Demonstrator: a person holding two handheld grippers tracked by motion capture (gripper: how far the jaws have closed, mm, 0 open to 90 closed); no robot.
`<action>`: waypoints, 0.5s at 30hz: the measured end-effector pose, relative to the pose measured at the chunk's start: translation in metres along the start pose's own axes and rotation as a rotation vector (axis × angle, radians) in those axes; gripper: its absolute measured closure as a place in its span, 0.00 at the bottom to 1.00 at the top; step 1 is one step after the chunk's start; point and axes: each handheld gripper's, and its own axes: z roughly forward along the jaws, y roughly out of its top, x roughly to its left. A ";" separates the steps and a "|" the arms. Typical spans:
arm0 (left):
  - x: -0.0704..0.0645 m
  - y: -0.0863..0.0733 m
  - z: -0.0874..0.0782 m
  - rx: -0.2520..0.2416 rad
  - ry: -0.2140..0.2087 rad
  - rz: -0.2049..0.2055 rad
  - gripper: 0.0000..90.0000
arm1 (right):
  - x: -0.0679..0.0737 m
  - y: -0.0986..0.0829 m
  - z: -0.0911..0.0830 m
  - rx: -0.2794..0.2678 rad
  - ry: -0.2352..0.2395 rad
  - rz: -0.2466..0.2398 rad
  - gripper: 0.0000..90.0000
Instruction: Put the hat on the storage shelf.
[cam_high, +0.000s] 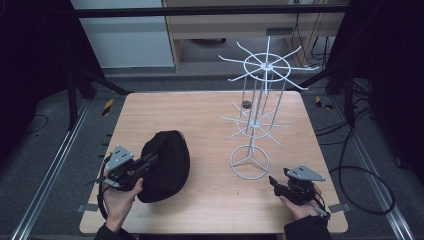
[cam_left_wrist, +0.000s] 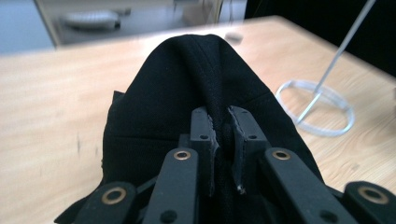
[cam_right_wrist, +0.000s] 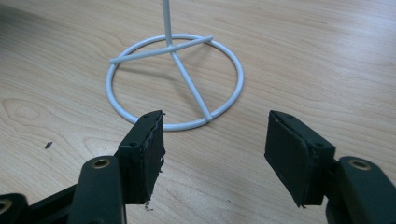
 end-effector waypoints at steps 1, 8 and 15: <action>-0.002 0.004 -0.004 -0.024 -0.010 0.000 0.89 | 0.000 0.000 0.000 -0.003 0.001 0.003 0.42; -0.015 0.024 -0.024 -0.139 -0.067 0.026 0.89 | -0.003 0.000 -0.002 -0.020 -0.022 0.008 0.41; -0.020 0.045 -0.033 -0.237 -0.114 0.015 0.89 | -0.003 0.000 -0.003 -0.027 -0.030 0.002 0.40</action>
